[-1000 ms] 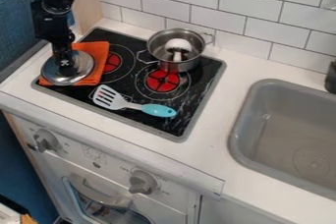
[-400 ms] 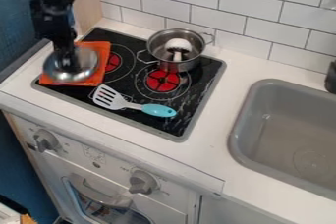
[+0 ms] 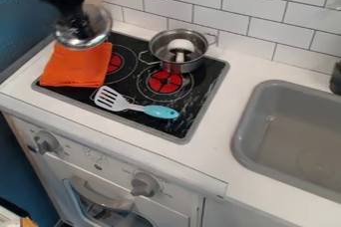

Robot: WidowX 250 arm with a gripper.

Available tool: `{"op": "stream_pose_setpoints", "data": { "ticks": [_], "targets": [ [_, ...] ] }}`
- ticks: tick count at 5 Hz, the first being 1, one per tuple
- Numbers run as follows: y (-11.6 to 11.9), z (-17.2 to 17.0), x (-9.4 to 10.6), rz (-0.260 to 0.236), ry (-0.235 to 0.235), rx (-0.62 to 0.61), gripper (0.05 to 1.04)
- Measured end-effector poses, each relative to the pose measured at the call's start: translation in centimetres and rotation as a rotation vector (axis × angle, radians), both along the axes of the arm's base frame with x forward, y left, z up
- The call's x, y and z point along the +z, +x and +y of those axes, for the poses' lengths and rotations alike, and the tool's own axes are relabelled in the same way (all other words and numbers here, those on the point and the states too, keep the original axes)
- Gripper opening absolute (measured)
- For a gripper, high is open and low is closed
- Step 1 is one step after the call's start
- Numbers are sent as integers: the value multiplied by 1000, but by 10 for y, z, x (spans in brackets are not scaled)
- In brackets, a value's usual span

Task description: Take the silver lid and move it to the left side of the burner

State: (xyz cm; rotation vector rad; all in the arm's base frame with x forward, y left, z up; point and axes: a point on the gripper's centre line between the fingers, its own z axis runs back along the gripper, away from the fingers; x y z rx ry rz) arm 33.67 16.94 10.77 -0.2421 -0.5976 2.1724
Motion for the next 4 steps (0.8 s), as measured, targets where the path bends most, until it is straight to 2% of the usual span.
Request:
{"op": "stream_pose_setpoints", "data": {
  "ticks": [1, 3, 4],
  "targets": [
    [13, -51, 17, -87, -64, -200, 268],
    [22, -148, 9, -79, -118, -495, 268],
    [25, -183, -11, -27, -110, -606, 268]
  ]
}}
